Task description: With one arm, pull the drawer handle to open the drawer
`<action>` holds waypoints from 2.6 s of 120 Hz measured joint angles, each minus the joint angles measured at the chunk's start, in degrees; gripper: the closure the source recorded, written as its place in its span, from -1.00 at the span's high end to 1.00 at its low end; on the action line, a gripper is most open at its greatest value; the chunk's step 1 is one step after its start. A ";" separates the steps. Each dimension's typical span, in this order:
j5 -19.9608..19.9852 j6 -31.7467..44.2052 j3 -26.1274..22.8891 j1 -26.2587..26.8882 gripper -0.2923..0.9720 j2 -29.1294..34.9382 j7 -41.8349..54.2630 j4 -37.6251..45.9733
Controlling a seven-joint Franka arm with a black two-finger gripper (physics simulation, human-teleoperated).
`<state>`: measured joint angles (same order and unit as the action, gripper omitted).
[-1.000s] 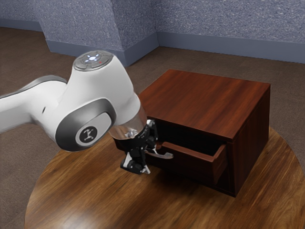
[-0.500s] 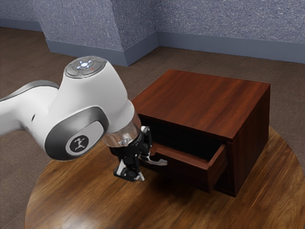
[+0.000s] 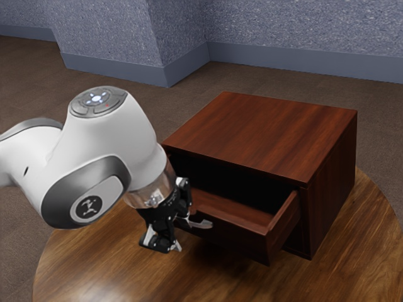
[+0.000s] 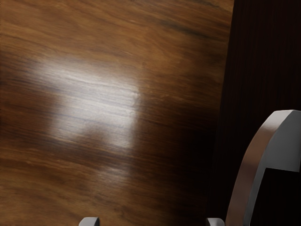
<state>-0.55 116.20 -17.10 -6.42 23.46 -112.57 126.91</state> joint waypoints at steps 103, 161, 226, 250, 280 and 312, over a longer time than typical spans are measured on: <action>1.30 -2.24 -1.21 -0.26 -0.19 5.88 -0.71 3.82; 2.32 -3.40 -1.20 -0.47 -0.19 8.24 -0.87 5.17; 2.40 -5.22 -1.33 -0.48 -0.23 8.90 -0.91 4.87; 2.35 -5.66 -1.35 -0.46 -0.22 9.27 -0.93 4.65; 2.26 -5.83 -1.77 -0.48 -0.21 9.41 -0.96 3.75; 2.17 -5.76 -2.22 -0.44 -0.29 9.40 -0.97 2.93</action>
<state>1.62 110.44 -19.32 -6.86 32.86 -113.54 129.84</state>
